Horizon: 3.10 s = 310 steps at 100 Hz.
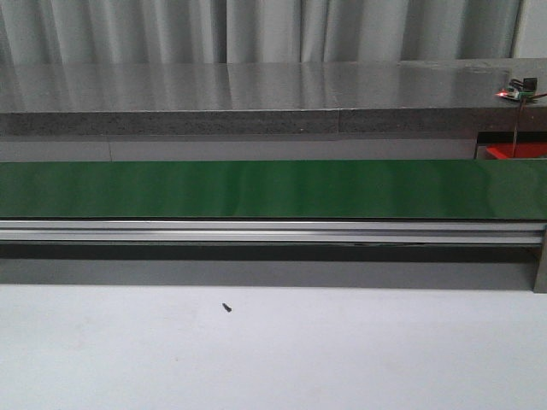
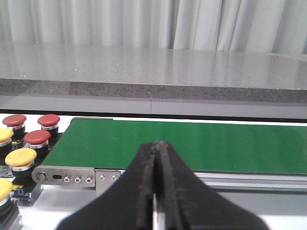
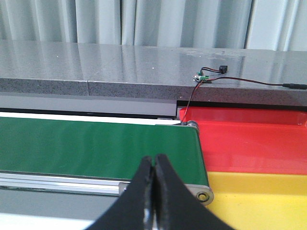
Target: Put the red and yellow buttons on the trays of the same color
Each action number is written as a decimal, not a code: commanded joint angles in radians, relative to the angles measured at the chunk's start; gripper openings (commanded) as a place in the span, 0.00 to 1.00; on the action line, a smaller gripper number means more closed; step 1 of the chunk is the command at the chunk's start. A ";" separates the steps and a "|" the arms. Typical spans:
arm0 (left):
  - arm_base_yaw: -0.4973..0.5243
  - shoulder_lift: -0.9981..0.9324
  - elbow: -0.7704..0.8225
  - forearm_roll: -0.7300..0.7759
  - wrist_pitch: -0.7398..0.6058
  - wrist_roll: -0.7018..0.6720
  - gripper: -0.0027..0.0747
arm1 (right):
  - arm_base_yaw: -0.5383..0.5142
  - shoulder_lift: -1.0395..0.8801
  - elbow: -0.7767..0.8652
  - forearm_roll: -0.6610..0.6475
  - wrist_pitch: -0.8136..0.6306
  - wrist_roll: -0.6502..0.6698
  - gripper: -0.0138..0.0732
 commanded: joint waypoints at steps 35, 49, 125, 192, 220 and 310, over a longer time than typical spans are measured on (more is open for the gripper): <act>-0.005 -0.033 0.037 -0.005 -0.104 -0.011 0.01 | -0.005 -0.018 -0.018 -0.013 -0.079 -0.002 0.08; 0.015 -0.016 -0.010 -0.005 -0.082 -0.011 0.01 | -0.005 -0.018 -0.018 -0.013 -0.079 -0.002 0.08; 0.179 0.459 -0.519 -0.078 0.359 -0.011 0.01 | -0.005 -0.018 -0.018 -0.013 -0.079 -0.002 0.08; 0.334 0.726 -0.649 -0.067 0.362 -0.087 0.01 | -0.005 -0.018 -0.018 -0.013 -0.079 -0.002 0.08; 0.451 0.912 -0.714 -0.067 0.382 -0.087 0.16 | -0.005 -0.018 -0.018 -0.013 -0.079 -0.002 0.08; 0.575 1.445 -0.935 -0.065 0.514 -0.115 0.70 | -0.005 -0.018 -0.018 -0.013 -0.079 -0.002 0.08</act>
